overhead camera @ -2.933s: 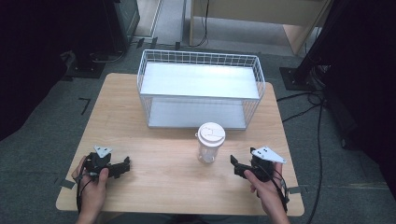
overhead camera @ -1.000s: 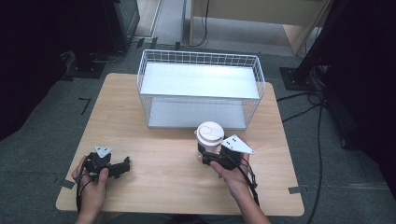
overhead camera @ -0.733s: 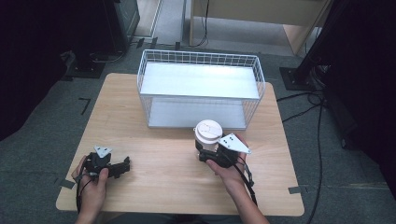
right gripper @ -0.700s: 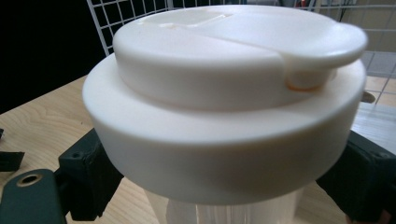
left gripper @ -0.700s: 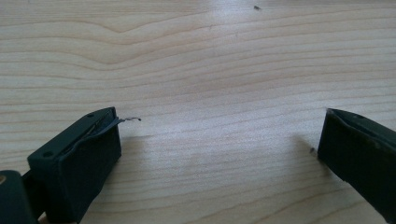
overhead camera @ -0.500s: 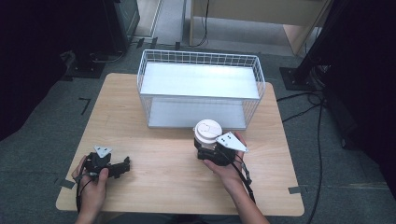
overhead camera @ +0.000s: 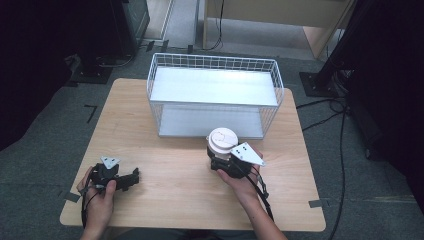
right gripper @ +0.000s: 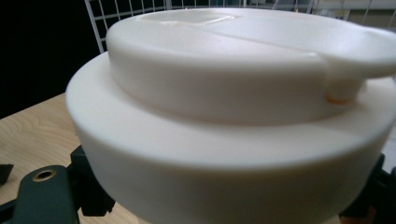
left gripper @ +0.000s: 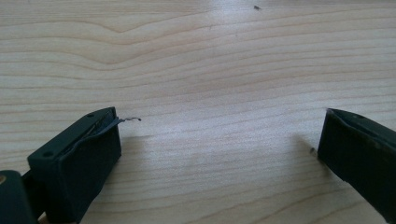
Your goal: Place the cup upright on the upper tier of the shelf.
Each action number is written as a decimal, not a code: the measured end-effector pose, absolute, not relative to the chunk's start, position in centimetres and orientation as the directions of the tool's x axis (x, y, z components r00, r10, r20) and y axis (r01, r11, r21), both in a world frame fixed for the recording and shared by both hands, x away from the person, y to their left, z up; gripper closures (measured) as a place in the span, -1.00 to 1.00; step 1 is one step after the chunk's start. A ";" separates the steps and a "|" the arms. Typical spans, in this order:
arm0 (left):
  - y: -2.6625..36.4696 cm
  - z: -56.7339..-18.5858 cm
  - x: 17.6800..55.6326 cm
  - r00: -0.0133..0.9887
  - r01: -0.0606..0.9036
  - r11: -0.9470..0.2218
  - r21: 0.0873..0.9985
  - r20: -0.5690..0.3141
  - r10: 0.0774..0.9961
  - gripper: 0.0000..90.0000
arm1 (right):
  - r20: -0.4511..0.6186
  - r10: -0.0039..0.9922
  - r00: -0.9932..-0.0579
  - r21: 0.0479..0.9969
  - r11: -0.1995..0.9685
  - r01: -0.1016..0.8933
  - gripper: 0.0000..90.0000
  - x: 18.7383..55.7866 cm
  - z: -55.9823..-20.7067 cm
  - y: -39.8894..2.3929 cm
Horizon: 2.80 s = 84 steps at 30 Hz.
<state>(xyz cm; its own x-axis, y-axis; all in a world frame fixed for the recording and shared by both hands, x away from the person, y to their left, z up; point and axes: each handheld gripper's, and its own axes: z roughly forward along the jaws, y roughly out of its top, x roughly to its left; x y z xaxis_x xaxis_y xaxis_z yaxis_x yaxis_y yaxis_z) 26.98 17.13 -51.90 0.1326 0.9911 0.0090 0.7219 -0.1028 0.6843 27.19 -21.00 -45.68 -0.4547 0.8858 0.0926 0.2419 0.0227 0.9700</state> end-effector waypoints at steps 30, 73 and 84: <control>17.1 -51.9 27.0 0.134 0.722 -0.107 0.683 0.013 0.991 -1.00 | 0.034 0.892 -0.450 0.997 0.005 0.083 -0.64 27.9 -36.2 -21.1; 17.2 -51.9 27.0 0.132 0.719 -0.100 0.688 0.007 0.991 -1.00 | 0.061 0.953 -0.296 0.998 -0.049 0.046 -0.64 40.1 -27.8 -20.8; 17.1 -51.9 27.0 0.132 0.721 -0.101 0.685 0.008 0.991 -1.00 | 0.059 0.963 -0.263 0.997 -0.043 0.066 -0.64 43.0 -27.9 -20.4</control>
